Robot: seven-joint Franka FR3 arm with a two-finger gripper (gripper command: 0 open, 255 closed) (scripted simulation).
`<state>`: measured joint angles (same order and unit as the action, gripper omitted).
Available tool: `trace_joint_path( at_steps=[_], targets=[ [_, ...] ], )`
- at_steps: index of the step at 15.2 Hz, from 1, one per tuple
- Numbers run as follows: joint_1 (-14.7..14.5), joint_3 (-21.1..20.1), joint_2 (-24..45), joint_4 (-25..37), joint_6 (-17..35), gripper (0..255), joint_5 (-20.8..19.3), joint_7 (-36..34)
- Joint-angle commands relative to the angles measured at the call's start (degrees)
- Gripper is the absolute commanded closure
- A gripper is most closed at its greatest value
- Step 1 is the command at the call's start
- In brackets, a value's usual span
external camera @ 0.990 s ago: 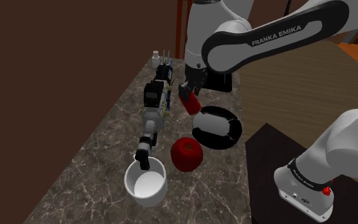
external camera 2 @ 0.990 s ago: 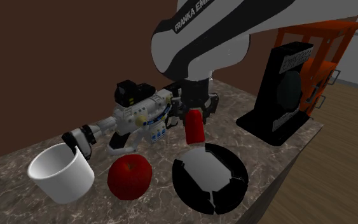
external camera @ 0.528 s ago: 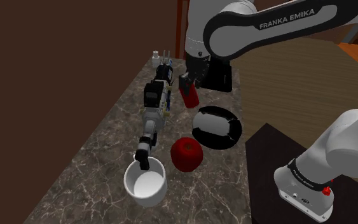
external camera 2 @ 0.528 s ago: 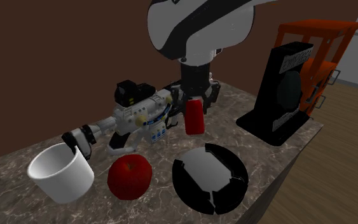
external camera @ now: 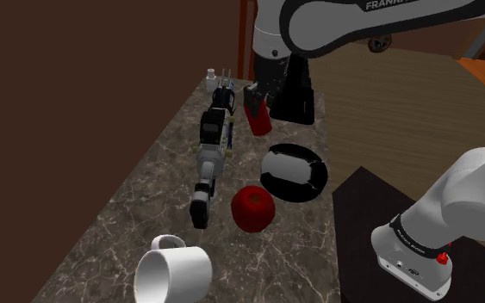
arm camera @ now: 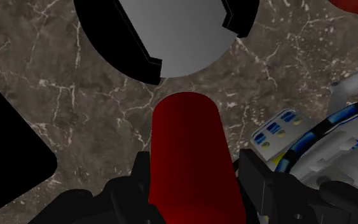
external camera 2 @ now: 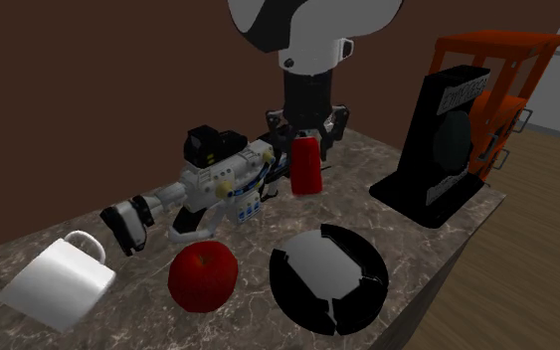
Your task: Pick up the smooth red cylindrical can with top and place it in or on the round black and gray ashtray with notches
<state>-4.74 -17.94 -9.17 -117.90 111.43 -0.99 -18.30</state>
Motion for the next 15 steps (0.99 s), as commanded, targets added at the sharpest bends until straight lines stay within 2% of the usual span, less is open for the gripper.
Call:
trace_joint_path(
  at_steps=[1, 7, 13, 15],
  targets=[
    [0.0, 0.0, -0.1, 0.8, -0.9, 255, 0.0, 0.0],
    [-1.5, 1.3, -14.4, -10.1, -3.8, 255, 4.0, 2.1],
    [-4.0, 2.9, -29.1, -18.7, -9.8, 255, 6.7, 3.1],
    [-4.1, 2.8, -29.2, -20.3, -8.3, 255, 6.8, 3.1]
  ],
)
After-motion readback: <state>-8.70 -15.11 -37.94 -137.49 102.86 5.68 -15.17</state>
